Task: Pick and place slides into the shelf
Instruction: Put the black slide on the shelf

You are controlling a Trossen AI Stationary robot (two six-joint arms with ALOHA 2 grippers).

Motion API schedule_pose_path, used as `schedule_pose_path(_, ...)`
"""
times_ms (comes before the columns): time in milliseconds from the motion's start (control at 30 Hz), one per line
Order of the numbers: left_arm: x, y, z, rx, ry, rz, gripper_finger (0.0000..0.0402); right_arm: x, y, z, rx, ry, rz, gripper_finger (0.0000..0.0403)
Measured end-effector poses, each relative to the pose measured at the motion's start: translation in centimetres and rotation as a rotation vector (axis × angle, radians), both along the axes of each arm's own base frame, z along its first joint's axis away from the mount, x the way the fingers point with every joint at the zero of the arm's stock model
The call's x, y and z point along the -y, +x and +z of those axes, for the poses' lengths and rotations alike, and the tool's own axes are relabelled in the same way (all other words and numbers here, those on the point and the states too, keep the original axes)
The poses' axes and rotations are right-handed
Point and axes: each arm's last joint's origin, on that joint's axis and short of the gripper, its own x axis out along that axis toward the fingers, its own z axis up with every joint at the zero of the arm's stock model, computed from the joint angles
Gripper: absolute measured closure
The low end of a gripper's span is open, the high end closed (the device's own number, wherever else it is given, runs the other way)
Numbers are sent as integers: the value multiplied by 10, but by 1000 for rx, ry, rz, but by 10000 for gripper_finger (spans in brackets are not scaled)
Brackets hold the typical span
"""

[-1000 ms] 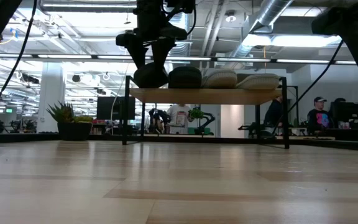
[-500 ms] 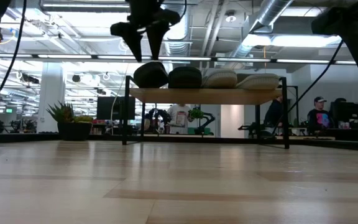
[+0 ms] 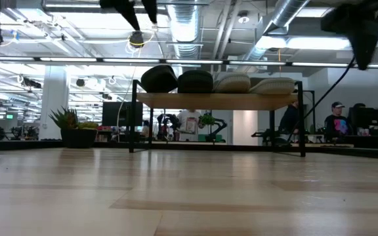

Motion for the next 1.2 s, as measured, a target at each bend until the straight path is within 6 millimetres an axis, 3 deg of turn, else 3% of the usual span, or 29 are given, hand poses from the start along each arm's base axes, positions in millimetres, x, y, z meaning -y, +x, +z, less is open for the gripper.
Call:
schedule_pose_path(167, 22, -34, 37, 152, 207, -1, 152, 7, 9, 13, 228, -19, -127, 81)
schedule_pose_path(333, 41, -63, 65, 263, 326, -143, 152, 24, 20, 37, 543, -27, -355, 81)
schedule_pose_path(533, 53, -103, 76, 190, 422, -350, 152, 49, 42, 75, 951, 78, -604, 81)
schedule_pose_path(733, 50, -149, 86, 168, 520, -423, 152, 77, 69, 109, 1303, 120, -607, 81)
schedule_pose_path(967, 50, -187, 100, 373, 613, -598, 152, 125, 85, 120, 1466, 89, -728, 90)
schedule_pose_path(1100, 53, -190, 96, 498, 667, -750, 152, 143, 87, 119, 1452, 119, -700, 102)
schedule_pose_path(1200, 54, -186, 82, 513, 719, -767, 152, 149, 84, 121, 1452, 101, -658, 107)
